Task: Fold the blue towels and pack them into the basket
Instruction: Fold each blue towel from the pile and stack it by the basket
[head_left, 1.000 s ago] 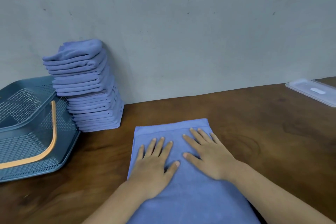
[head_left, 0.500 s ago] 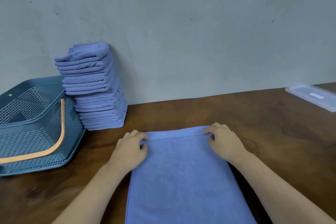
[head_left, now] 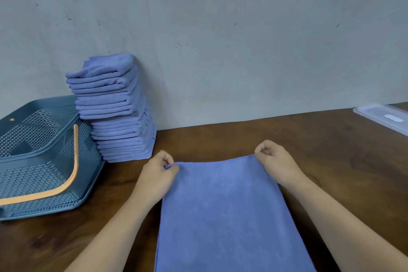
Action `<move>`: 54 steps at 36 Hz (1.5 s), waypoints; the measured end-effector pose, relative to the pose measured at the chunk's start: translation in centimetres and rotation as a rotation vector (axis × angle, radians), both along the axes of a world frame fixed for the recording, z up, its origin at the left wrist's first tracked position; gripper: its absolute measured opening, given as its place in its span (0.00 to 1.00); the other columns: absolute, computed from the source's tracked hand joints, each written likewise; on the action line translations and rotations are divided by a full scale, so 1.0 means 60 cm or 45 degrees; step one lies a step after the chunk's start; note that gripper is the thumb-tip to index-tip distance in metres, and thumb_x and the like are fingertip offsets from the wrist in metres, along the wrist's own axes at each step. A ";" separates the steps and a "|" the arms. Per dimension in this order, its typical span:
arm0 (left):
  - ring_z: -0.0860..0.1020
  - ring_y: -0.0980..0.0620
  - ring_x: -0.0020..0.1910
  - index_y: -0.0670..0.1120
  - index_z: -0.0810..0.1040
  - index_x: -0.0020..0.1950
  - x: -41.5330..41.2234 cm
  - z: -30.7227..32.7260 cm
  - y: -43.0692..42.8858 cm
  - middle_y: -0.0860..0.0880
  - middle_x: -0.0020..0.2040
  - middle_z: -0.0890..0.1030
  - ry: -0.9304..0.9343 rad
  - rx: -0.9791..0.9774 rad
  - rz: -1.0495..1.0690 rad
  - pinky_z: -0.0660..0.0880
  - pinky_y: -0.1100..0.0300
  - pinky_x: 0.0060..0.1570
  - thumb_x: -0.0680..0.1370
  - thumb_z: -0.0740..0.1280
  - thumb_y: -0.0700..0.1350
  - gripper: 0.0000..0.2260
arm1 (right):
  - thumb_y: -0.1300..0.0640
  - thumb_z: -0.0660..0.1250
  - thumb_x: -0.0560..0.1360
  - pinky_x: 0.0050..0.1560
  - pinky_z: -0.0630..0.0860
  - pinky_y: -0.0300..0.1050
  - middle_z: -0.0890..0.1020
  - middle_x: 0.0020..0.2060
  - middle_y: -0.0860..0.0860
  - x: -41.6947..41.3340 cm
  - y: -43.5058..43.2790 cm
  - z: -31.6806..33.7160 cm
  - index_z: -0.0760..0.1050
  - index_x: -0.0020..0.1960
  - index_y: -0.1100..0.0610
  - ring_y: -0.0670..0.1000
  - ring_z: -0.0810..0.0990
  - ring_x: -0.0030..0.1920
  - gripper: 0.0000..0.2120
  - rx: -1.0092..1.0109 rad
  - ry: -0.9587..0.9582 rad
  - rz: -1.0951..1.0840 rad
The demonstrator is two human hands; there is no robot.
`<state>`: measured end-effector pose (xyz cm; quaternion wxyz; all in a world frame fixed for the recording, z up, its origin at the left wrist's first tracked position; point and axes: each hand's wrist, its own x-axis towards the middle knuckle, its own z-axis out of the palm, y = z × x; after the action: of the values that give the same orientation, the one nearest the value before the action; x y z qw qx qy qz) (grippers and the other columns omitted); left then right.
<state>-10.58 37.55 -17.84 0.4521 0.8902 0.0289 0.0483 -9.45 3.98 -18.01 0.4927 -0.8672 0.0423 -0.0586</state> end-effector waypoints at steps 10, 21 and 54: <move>0.81 0.55 0.39 0.55 0.76 0.57 0.008 -0.035 0.003 0.51 0.44 0.83 0.049 0.133 -0.031 0.71 0.66 0.36 0.80 0.68 0.43 0.08 | 0.48 0.67 0.81 0.40 0.74 0.42 0.83 0.42 0.43 0.006 0.010 -0.064 0.75 0.58 0.42 0.43 0.82 0.42 0.06 -0.196 -0.051 -0.086; 0.80 0.54 0.42 0.54 0.74 0.53 0.022 0.004 -0.011 0.53 0.46 0.80 -0.211 0.155 0.004 0.73 0.63 0.37 0.82 0.67 0.41 0.08 | 0.63 0.65 0.76 0.37 0.75 0.45 0.82 0.41 0.42 0.001 0.007 -0.081 0.76 0.59 0.45 0.44 0.79 0.37 0.17 -0.276 -0.078 -0.029; 0.79 0.59 0.44 0.54 0.73 0.61 0.063 -0.095 0.013 0.58 0.49 0.81 -0.241 0.329 0.076 0.79 0.57 0.44 0.84 0.65 0.44 0.08 | 0.55 0.63 0.81 0.42 0.80 0.47 0.82 0.46 0.38 0.064 0.010 -0.074 0.77 0.53 0.40 0.45 0.81 0.42 0.09 -0.525 -0.133 -0.131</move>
<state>-6.80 38.34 -23.55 0.3328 0.9312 0.0063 0.1487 -5.58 4.58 -22.46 0.3028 -0.9421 0.0481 -0.1360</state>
